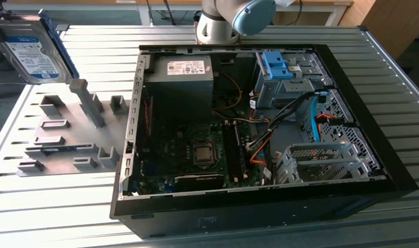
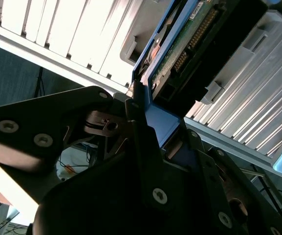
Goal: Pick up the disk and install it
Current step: 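Pick up the disk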
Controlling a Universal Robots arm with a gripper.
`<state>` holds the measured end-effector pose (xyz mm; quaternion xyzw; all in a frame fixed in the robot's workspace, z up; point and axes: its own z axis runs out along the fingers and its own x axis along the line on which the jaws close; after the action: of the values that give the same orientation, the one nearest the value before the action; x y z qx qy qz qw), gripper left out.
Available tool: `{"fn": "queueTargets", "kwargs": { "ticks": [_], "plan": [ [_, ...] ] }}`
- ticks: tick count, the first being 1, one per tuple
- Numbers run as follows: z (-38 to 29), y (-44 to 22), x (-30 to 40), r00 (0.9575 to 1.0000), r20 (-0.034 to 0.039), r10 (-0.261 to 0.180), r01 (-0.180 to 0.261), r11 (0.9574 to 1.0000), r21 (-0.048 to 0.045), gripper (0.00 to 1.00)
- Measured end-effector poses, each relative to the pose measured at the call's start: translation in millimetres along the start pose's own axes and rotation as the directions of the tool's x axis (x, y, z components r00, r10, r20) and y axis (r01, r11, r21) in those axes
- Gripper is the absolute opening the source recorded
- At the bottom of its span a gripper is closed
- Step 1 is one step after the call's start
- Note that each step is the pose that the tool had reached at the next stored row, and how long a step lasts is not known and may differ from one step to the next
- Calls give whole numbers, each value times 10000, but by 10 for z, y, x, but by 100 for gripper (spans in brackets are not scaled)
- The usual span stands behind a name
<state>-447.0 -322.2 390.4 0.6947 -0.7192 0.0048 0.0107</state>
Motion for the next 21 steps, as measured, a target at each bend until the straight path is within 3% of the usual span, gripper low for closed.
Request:
{"fn": "queueTargets", "kwargs": {
  "ticks": [21],
  "plan": [
    [-80,1,2,10000,0,0,0,10000,0,36]
  ]
}}
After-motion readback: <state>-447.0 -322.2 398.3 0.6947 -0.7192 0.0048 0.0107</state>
